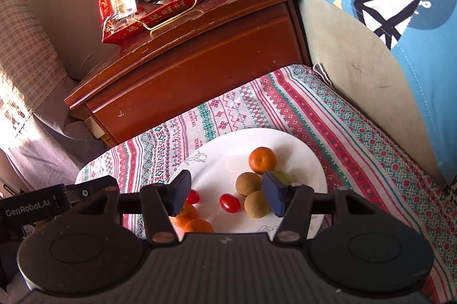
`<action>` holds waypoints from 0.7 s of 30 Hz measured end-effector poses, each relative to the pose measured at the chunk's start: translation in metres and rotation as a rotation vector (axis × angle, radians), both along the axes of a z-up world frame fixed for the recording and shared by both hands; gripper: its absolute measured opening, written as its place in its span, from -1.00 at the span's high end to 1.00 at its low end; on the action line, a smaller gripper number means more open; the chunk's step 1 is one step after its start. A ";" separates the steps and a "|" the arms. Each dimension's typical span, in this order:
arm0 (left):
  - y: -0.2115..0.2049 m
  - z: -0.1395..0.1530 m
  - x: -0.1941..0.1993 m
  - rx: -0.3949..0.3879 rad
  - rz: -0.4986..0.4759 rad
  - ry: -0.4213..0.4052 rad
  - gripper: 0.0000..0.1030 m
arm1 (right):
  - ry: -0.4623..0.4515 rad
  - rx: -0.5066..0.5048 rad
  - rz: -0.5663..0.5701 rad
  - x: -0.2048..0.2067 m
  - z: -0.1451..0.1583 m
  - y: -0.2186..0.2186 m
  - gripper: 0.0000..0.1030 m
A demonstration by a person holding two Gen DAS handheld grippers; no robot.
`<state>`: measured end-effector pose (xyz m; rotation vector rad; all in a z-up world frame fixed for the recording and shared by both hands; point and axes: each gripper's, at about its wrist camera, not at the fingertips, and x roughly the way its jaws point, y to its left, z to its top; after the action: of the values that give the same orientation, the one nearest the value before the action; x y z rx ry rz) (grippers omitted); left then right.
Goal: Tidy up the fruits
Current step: 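Lower the tangerine and lime onto the plate and open both tools, then move both tools back over the remaining fruit on the cloth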
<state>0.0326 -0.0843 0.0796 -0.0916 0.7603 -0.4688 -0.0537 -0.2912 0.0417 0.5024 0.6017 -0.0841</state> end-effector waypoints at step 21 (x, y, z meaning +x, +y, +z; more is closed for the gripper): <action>0.077 -0.006 -0.022 -0.013 0.129 0.058 -0.30 | 0.034 -0.021 0.215 -0.017 -0.014 0.064 -0.28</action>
<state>0.0108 -0.0069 0.0739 -0.1660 0.8033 -0.3498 -0.0711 -0.2270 0.0274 0.4143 0.6846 0.1050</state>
